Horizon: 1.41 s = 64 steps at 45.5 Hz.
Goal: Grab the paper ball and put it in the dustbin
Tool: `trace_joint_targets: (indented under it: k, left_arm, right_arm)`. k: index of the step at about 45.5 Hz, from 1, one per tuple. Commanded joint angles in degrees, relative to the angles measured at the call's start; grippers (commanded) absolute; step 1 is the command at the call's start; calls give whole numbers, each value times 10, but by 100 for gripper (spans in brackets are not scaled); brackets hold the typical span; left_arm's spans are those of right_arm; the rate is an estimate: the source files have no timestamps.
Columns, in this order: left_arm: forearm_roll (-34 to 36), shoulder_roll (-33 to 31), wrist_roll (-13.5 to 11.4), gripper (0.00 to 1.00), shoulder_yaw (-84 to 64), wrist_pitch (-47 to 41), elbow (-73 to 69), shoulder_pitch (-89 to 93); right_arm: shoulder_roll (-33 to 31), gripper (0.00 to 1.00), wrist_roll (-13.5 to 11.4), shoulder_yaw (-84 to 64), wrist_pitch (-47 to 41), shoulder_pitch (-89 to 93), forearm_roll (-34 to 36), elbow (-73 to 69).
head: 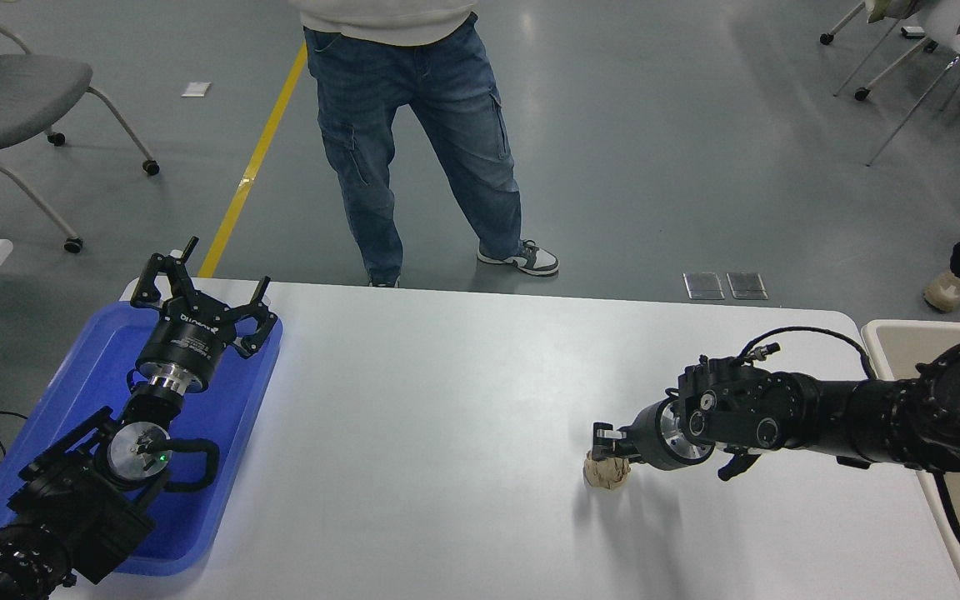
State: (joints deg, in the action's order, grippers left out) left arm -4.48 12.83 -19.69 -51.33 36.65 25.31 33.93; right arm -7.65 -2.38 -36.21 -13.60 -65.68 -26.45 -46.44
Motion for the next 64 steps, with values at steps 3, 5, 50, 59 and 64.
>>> trace_joint_targets:
  k: [3, 5, 50, 59, 64]
  left_arm:
    - [0, 0, 0, 100, 0, 0, 0, 0]
    - [0, 0, 0, 100, 0, 0, 0, 0]
    - [0, 0, 0, 100, 0, 0, 0, 0]
    - [0, 0, 0, 100, 0, 0, 0, 0]
    - [0, 0, 0, 100, 0, 0, 0, 0]
  right_arm:
    - [-10, 0, 0, 0, 2, -16, -14, -2]
    - [-17, 0, 0, 0, 0, -17, -13, -3]
    - [-250, 0, -6, -27, -164, -387, -17, -145]
    - [-288, 0, -6, -27, -192, -443, -17, -161]
    - [-310, 0, -6, -28, -205, -471, -18, -171]
